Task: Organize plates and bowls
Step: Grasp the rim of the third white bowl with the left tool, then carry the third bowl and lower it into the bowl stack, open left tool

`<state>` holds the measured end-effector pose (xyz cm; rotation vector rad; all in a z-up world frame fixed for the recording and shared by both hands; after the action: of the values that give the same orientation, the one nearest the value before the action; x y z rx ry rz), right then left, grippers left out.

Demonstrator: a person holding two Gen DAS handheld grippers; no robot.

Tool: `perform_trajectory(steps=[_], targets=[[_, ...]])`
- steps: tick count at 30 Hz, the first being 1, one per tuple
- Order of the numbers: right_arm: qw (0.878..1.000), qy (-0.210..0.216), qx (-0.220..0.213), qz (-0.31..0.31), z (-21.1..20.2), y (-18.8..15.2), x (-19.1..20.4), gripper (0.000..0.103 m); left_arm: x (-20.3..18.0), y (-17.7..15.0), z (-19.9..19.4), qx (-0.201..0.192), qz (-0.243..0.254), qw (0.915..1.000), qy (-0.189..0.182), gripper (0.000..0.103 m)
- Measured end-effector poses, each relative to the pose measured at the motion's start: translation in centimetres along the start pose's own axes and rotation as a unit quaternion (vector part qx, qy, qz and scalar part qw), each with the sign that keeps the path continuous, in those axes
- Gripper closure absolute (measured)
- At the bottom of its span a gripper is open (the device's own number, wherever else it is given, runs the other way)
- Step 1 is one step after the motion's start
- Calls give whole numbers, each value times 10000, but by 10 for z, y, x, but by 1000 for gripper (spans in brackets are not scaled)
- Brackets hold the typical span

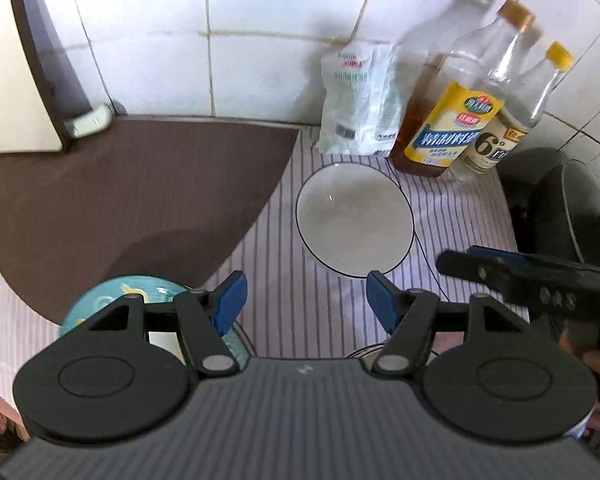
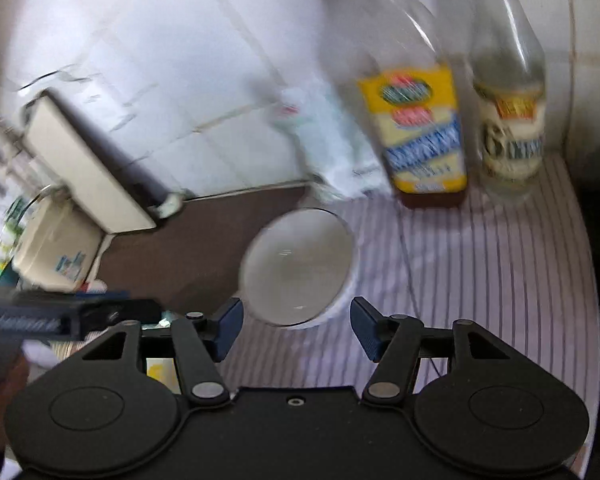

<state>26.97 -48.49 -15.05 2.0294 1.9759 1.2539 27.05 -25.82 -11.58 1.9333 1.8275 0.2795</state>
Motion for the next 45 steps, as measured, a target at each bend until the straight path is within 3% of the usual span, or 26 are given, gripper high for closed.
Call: perform_trajectory(steps=[7,11,12,13,15,16,17,18,27,30,38,45], targets=[[9977,123,356,568,44,9,-36,45,3,7,49,-42,-298,9994,170,38],[9973,98,524,508,68,12,-36,50,6,11,78,132,-322,9981,509,39],[9976,22,545,416,73,12,-35,55,6,13,83,147,-300,9981,527,39],[9978,-50,582,316,77,12,-34,69,6,14,88,186,-261,9982,505,41],[9971,-271,709,-50,87,12,-29,76,4,14,95,315,-151,9989,301,62],[9966,-410,684,-223,88,13,-27,77,2,14,99,430,-112,9990,66,78],[9961,-456,674,-350,89,13,-25,79,1,12,99,452,-175,9988,-28,85],[9961,-403,679,-403,90,13,-23,85,0,11,98,416,-225,9989,-61,88],[9973,-421,601,-82,87,11,-33,88,-14,5,83,325,-114,9994,-50,89],[9982,-361,472,-19,75,8,-30,88,-15,4,70,287,-144,9993,-201,89],[9985,-416,-14,-366,22,-4,0,88,-27,-8,12,208,81,9993,-285,89],[9983,-394,-433,25,-39,-17,30,88,-36,-27,-44,6,286,9990,-334,90]])
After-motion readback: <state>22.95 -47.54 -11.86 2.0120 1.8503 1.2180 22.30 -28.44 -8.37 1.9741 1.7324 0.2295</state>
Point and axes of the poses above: each gripper's, at about its wrist camera, not at the fingertips, and z roughly the way its jaws point, x to its left, y to its top, the point moved 3 cm from there along z, roughly the way its jaws point, and after that the axes turned 1 degree about -x, right-handed, at the moved point
